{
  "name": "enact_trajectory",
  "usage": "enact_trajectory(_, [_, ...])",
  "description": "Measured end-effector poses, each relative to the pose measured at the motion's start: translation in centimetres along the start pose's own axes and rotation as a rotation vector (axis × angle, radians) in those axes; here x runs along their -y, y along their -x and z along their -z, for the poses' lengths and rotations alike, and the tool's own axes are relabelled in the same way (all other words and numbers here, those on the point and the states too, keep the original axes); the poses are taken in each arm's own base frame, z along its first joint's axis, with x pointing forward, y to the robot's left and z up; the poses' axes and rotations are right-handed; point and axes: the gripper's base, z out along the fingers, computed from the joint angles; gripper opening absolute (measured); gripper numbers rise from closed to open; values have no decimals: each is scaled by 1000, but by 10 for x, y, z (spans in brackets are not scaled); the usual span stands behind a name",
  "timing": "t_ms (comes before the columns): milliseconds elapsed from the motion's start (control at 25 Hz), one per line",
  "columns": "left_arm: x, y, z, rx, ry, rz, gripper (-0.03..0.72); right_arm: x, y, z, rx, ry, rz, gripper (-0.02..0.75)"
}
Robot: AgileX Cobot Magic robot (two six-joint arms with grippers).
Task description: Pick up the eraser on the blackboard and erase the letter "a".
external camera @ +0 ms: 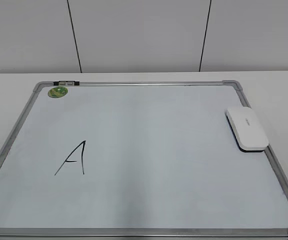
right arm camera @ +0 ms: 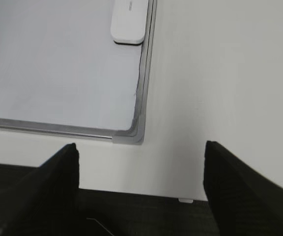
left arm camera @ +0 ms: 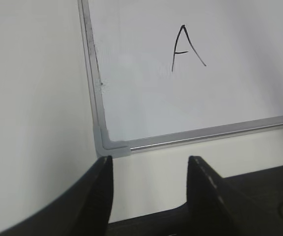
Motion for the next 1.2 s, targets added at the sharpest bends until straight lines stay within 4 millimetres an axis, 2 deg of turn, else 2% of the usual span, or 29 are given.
enact_trajectory(360, [-7, -11, -14, -50, 42, 4, 340, -2, -43, -36, -114, 2, 1, 587])
enact_trajectory(720, [-14, -11, -14, -51, 115, -30, 338, -3, -43, -48, -48, 2, -5, 586])
enact_trajectory(1200, [-14, -11, -14, -47, 119, -32, 338, -3, -42, -49, -36, 2, -15, 587])
